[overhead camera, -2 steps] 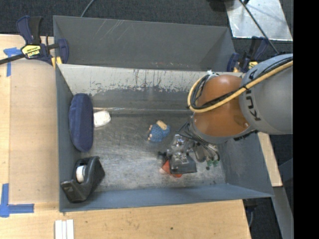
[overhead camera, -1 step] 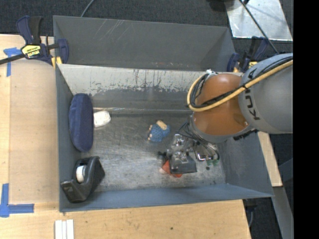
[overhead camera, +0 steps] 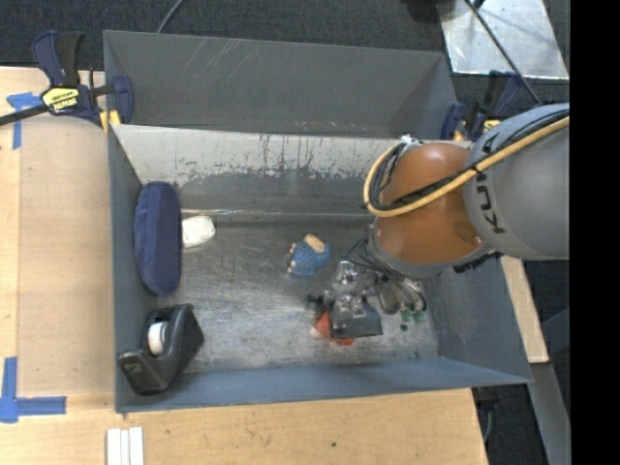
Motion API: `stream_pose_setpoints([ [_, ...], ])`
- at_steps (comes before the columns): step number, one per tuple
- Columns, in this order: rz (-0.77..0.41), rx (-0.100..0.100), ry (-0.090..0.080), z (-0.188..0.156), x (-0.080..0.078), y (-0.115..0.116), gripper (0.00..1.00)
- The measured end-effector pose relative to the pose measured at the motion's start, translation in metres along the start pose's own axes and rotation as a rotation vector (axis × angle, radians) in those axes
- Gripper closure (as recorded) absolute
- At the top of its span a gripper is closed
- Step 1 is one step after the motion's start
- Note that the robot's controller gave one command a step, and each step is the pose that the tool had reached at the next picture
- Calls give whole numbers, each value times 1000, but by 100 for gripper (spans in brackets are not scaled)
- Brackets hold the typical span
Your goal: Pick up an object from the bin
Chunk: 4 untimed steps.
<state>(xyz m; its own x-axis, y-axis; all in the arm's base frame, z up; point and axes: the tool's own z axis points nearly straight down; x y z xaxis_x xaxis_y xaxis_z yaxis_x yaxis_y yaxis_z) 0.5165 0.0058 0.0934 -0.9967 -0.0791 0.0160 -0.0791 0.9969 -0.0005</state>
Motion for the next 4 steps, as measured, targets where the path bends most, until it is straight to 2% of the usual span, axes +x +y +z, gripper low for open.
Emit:
stream_pose_setpoints([
  [1, 41, -2, 1, 0, 1, -1, 100],
  [2, 85, -2, -22, -11, 0, -4, 100],
  [3, 85, -1, -23, -10, 0, -5, 0],
  [4, 84, -1, -18, -8, 1, -5, 100],
])
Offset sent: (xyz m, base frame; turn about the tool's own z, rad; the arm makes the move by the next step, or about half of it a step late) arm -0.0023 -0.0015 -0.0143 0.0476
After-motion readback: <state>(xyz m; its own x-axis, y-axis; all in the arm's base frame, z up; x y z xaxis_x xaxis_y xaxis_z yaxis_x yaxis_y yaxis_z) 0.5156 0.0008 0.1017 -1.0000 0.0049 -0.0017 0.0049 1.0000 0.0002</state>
